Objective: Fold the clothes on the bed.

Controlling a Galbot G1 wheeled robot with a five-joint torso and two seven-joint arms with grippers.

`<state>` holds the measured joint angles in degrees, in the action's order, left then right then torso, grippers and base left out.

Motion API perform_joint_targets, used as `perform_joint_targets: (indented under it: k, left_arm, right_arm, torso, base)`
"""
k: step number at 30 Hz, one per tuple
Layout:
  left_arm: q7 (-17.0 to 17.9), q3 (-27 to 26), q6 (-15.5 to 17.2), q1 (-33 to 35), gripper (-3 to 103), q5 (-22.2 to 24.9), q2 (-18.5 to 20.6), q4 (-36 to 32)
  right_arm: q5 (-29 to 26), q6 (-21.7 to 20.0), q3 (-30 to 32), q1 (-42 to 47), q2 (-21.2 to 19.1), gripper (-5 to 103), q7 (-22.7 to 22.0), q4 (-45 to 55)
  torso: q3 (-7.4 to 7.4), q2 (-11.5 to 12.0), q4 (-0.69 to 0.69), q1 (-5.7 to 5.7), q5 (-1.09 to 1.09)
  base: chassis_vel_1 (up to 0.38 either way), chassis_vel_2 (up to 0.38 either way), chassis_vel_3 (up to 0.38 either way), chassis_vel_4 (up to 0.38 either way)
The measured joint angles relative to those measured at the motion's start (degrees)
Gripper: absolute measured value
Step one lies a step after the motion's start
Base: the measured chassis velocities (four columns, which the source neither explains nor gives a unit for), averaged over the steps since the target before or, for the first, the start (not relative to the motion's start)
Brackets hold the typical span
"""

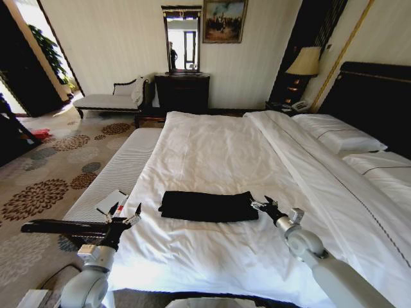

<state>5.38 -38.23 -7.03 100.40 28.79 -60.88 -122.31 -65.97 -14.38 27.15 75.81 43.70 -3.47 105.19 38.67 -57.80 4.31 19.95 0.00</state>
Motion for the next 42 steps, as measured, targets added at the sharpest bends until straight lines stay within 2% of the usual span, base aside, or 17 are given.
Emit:
perform_joint_targets:
  k: [2, 4, 5, 7, 8, 9, 10, 13, 23, 31, 36, 38, 42]
  left_arm:
    - [0.0, 0.0, 0.0, 0.0, 100, 0.0, 0.0, 0.0]
    - [0.0, 0.1, 0.1, -0.1, 100, 0.0, 0.0, 0.0]
    - [0.0, 0.1, 0.1, -0.1, 100, 0.0, 0.0, 0.0]
    - [0.0, 0.1, 0.1, -0.1, 100, 0.0, 0.1, 0.0]
    - [0.0, 0.1, 0.1, -0.2, 100, 0.0, 0.1, 0.0]
    - [0.0, 0.1, 0.1, -0.2, 100, 0.0, 0.1, 0.0]
    - [0.0, 0.1, 0.1, -0.2, 100, 0.1, 0.1, 0.0]
    - [0.0, 0.2, 0.2, -0.2, 100, 0.1, 0.1, 0.0]
    - [0.0, 0.2, 0.2, -0.3, 100, 0.1, 0.1, 0.0]
    - [0.0, 0.2, 0.2, -0.3, 100, 0.2, 0.1, 0.1]
    - [0.0, 0.2, 0.2, -0.3, 100, 0.2, 0.2, 0.1]
    - [0.0, 0.2, 0.3, -0.3, 100, 0.2, 0.2, 0.1]
    - [0.0, 0.3, 0.3, -0.3, 100, 0.2, 0.2, 0.1]
  right_arm:
    - [-4.0, -2.8, 0.9, -0.3, -0.5, 100, 0.2, -0.1]
    - [-8.8, -8.2, 2.4, -0.5, -1.5, 100, 0.2, -0.2]
    - [-8.8, -8.2, 2.4, -0.5, -1.5, 100, 0.2, -0.2]
    - [-13.2, -14.8, 4.0, -0.4, -2.7, 100, 0.1, -0.1]
    - [-14.2, -17.2, 4.4, -0.6, -3.1, 100, -0.1, -0.1]
    - [-14.2, -17.2, 4.4, -0.6, -3.1, 100, -0.1, -0.1]
    - [-15.4, -20.0, 4.5, -1.2, -3.6, 100, -0.2, -0.6]
    - [-16.1, -23.5, 4.0, -3.3, -4.3, 100, -0.2, -1.9]
    - [-9.6, -23.8, -1.6, -8.7, -4.1, 100, 0.9, -5.8]
    - [-5.7, -23.7, -2.9, -8.3, -3.7, 100, 1.6, -7.8]
    - [-7.7, -25.5, -3.2, -8.5, -3.2, 100, 1.6, -7.9]
    - [-11.7, -27.5, -3.3, -9.2, -2.6, 100, 1.0, -7.8]
    - [-13.2, -27.7, -3.8, -9.7, -2.0, 100, 0.9, -7.8]
  torso:
    - [0.00, 0.0, 0.00, 0.00, 0.01]
    - [0.00, 0.0, 0.00, 0.00, 0.01]
    - [0.00, 0.0, 0.00, 0.00, 0.01]
    - [0.00, 0.0, 0.00, 0.00, 0.00]
    - [0.00, 0.0, 0.01, 0.00, -0.01]
    - [0.00, 0.0, 0.01, 0.00, -0.01]
    - [0.00, 0.0, 0.01, 0.00, 0.00]
    - [0.00, 0.0, 0.00, 0.00, 0.00]
    - [0.01, 0.0, -0.01, 0.01, 0.00]
    - [0.01, 0.0, 0.01, 0.01, 0.01]
    - [0.00, 0.0, 0.01, 0.01, 0.00]
    - [0.00, 0.0, 0.00, 0.01, 0.00]
    - [0.01, 0.0, 0.00, 0.01, -0.01]
  base:
    - [0.000, 0.000, 0.000, 0.000]
    - [0.000, 0.000, 0.000, 0.000]
    - [0.000, 0.000, 0.000, 0.000]
    - [0.000, 0.000, 0.000, 0.000]
    - [0.000, 0.000, 0.000, 0.000]
    - [0.000, 0.000, 0.000, 0.000]
    - [0.000, 0.000, 0.000, 0.000]
    - [0.000, 0.000, 0.000, 0.000]
    - [0.000, 0.000, 0.000, 0.000]
    - [0.000, 0.000, 0.000, 0.000]
    - [0.000, 0.000, 0.000, 0.000]
    - [0.000, 0.000, 0.000, 0.000]
    - [0.000, 0.000, 0.000, 0.000]
